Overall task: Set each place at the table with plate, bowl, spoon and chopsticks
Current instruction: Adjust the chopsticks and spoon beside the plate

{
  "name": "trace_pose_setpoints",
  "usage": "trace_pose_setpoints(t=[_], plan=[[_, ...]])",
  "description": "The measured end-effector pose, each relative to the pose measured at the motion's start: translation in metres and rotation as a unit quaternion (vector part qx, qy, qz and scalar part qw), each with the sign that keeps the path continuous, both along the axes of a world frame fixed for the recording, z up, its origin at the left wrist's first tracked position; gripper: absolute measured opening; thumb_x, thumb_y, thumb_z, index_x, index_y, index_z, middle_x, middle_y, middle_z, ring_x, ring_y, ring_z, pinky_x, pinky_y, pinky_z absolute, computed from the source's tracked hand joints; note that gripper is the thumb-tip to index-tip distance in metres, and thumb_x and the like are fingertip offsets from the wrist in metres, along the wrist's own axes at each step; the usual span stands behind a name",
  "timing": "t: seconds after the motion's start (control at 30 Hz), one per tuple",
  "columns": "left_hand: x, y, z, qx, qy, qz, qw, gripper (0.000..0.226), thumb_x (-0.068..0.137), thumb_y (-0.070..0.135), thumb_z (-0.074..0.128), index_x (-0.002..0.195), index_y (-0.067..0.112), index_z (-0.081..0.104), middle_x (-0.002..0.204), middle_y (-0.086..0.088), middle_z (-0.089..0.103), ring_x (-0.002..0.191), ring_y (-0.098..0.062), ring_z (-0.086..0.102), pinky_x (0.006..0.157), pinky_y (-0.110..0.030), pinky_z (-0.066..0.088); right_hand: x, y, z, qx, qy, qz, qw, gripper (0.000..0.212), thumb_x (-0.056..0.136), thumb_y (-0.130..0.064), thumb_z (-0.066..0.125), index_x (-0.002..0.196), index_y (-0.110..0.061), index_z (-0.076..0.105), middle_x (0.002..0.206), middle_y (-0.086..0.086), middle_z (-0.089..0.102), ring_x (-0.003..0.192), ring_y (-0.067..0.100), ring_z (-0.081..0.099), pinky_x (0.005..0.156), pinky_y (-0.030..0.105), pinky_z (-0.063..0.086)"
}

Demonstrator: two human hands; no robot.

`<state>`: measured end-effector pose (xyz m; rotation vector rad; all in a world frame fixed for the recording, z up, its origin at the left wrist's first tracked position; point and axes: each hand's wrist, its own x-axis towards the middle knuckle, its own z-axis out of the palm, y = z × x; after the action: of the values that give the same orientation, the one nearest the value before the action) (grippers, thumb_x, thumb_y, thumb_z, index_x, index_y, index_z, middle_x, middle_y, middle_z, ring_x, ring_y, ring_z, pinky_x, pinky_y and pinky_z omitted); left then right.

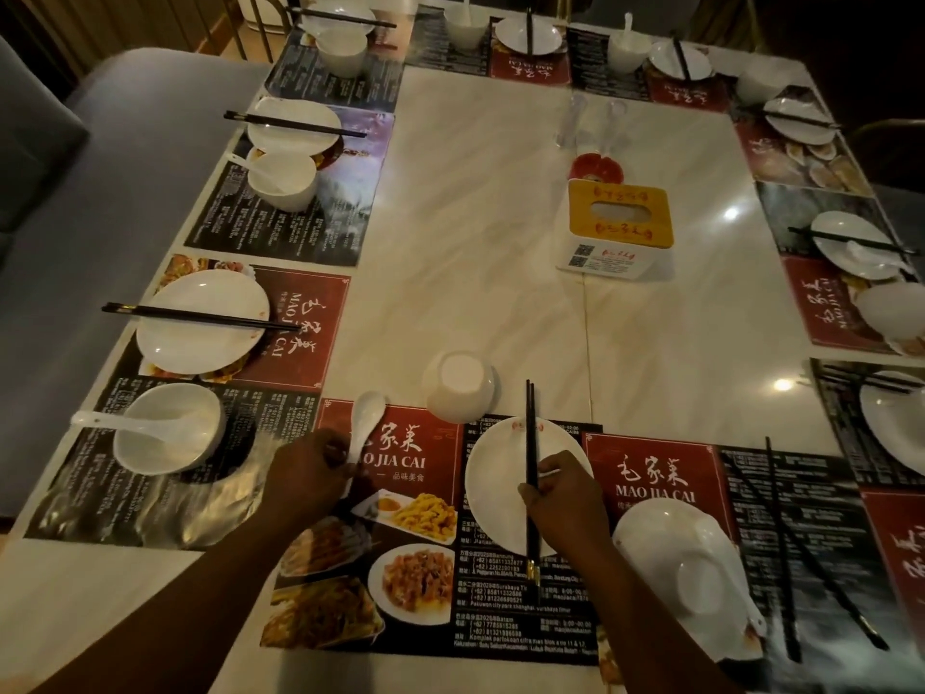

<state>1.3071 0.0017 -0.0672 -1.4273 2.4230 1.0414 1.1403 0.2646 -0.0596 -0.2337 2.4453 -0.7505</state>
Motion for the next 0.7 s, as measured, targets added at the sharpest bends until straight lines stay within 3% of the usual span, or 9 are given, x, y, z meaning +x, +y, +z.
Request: trace_pose_setpoints(t=[0.1, 0.23, 0.43, 0.5, 0.57, 0.63, 0.7], plan=[[0.001, -0.001, -0.003, -0.039, -0.008, -0.025, 0.999, 0.021, 0.083, 0.019, 0.077, 0.103, 0.023, 0.071, 0.097, 0.002, 0.074, 0.078, -0.012, 0.063, 0.069, -0.027, 0.051, 0.002, 0.000, 0.000, 0.001, 0.003, -0.008, 1.000, 0.027, 0.085, -0.023, 0.077, 0.100, -0.026, 0.054, 0.088, -0.005, 0.069, 0.073, 0.000, 0.059, 0.059, 0.011, 0.038], [0.003, 0.000, -0.004, -0.082, -0.003, -0.041, 0.996, 0.012, 0.087, 0.020, 0.070, 0.099, 0.022, 0.074, 0.092, -0.001, 0.074, 0.082, -0.019, 0.067, 0.076, -0.034, 0.057, 0.005, 0.000, 0.000, 0.006, 0.010, -0.011, 1.000, 0.027, 0.085, -0.026, 0.077, 0.098, -0.028, 0.053, 0.092, -0.006, 0.069, 0.077, 0.004, 0.059, 0.058, 0.011, 0.036], [-0.001, 0.009, -0.001, -0.133, 0.020, -0.055, 0.989, 0.005, 0.087, 0.024, 0.066, 0.091, 0.022, 0.065, 0.088, 0.002, 0.066, 0.081, -0.017, 0.065, 0.068, -0.031, 0.052, 0.004, 0.003, -0.003, 0.004, 0.010, -0.024, 1.000, 0.027, 0.084, -0.025, 0.077, 0.104, -0.021, 0.061, 0.095, -0.004, 0.068, 0.085, 0.010, 0.064, 0.066, 0.017, 0.046], [-0.011, 0.027, 0.003, -0.089, 0.056, -0.054, 0.993, 0.016, 0.089, 0.021, 0.068, 0.105, 0.021, 0.066, 0.095, 0.001, 0.070, 0.073, -0.008, 0.064, 0.064, -0.022, 0.050, 0.004, 0.004, -0.002, 0.000, 0.005, -0.030, 1.000, 0.027, 0.084, -0.025, 0.077, 0.105, -0.019, 0.062, 0.094, -0.005, 0.068, 0.085, 0.010, 0.064, 0.074, 0.023, 0.052], [-0.028, 0.054, 0.006, 0.028, 0.083, -0.065, 0.994, 0.019, 0.091, 0.021, 0.069, 0.110, 0.022, 0.067, 0.093, 0.006, 0.072, 0.066, 0.001, 0.065, 0.062, -0.017, 0.052, 0.002, 0.005, 0.000, 0.000, 0.002, -0.035, 0.999, 0.027, 0.084, -0.024, 0.077, 0.106, -0.019, 0.063, 0.093, -0.006, 0.068, 0.085, 0.010, 0.065, 0.078, 0.029, 0.056], [-0.043, 0.077, 0.003, 0.126, 0.094, -0.073, 0.985, 0.013, 0.092, 0.026, 0.067, 0.105, 0.027, 0.069, 0.091, 0.010, 0.073, 0.071, -0.002, 0.068, 0.070, -0.026, 0.059, -0.002, 0.009, 0.001, -0.005, 0.003, -0.042, 0.999, 0.027, 0.084, -0.022, 0.078, 0.107, -0.018, 0.064, 0.091, -0.007, 0.068, 0.084, 0.009, 0.065, 0.080, 0.031, 0.058], [-0.055, 0.093, -0.001, 0.169, 0.085, -0.087, 0.978, 0.012, 0.094, 0.032, 0.065, 0.102, 0.026, 0.071, 0.090, 0.007, 0.073, 0.075, -0.008, 0.071, 0.075, -0.035, 0.061, -0.006, 0.014, 0.003, -0.012, 0.004, -0.052, 0.999, 0.026, 0.086, -0.019, 0.077, 0.108, -0.017, 0.064, 0.086, -0.012, 0.064, 0.079, 0.003, 0.061, 0.072, 0.023, 0.053]])
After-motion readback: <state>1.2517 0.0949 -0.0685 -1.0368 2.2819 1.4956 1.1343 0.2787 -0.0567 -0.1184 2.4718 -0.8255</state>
